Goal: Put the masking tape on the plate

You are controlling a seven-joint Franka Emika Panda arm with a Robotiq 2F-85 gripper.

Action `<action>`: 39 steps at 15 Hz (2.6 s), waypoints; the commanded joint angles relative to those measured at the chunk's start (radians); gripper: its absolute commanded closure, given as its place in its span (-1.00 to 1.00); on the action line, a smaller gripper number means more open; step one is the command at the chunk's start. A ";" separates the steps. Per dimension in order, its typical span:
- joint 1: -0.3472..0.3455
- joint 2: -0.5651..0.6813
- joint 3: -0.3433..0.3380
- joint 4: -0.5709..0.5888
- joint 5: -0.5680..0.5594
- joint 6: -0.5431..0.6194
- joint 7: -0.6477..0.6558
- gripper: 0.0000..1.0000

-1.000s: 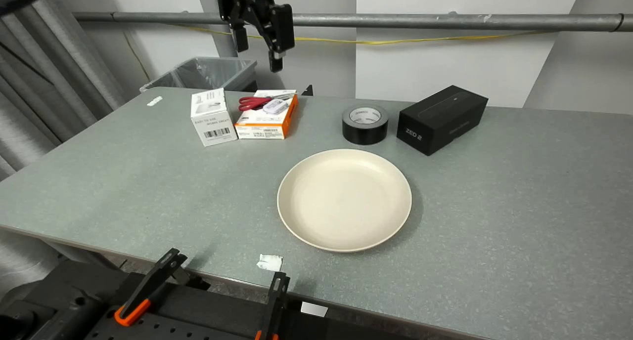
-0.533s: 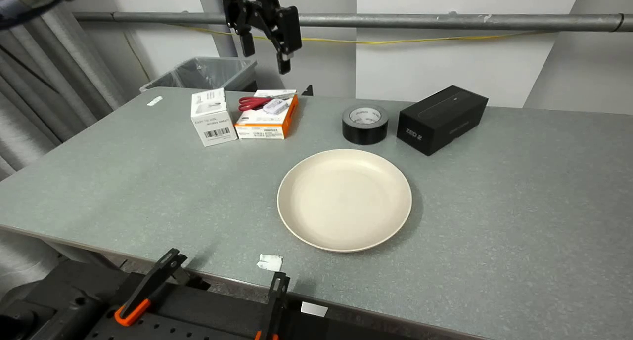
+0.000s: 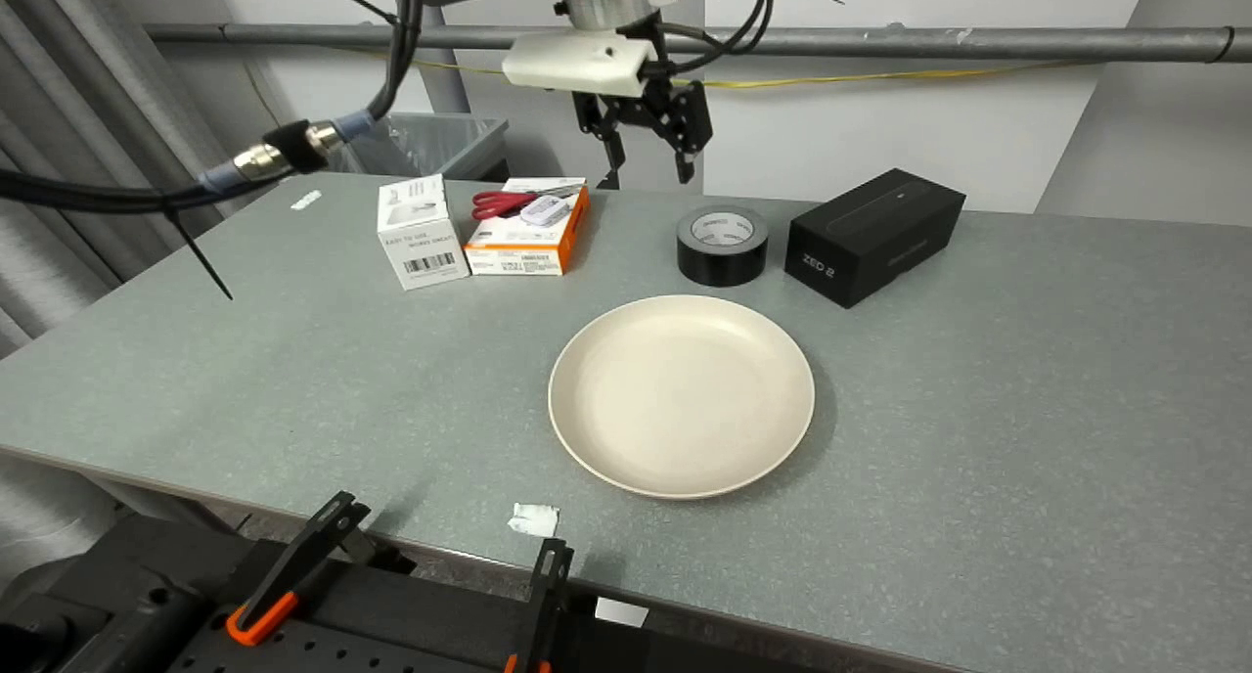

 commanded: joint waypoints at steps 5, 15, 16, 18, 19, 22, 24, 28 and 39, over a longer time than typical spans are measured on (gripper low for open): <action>0.002 0.133 -0.027 0.126 0.010 -0.011 -0.025 -1.00; 0.006 0.256 -0.035 0.216 0.007 0.017 -0.016 -1.00; 0.004 0.274 -0.034 0.233 0.009 0.020 -0.020 -1.00; 0.003 0.309 -0.034 0.268 0.015 0.011 -0.018 -1.00; 0.007 0.330 -0.038 0.289 0.015 0.008 -0.010 -1.00; 0.009 0.388 -0.041 0.347 0.019 -0.005 -0.001 -1.00; 0.003 0.424 -0.033 0.387 0.035 -0.019 -0.002 -0.47; 0.002 0.445 -0.035 0.414 0.057 -0.025 0.008 0.17; -0.043 0.105 -0.014 0.066 0.133 0.041 -0.059 0.87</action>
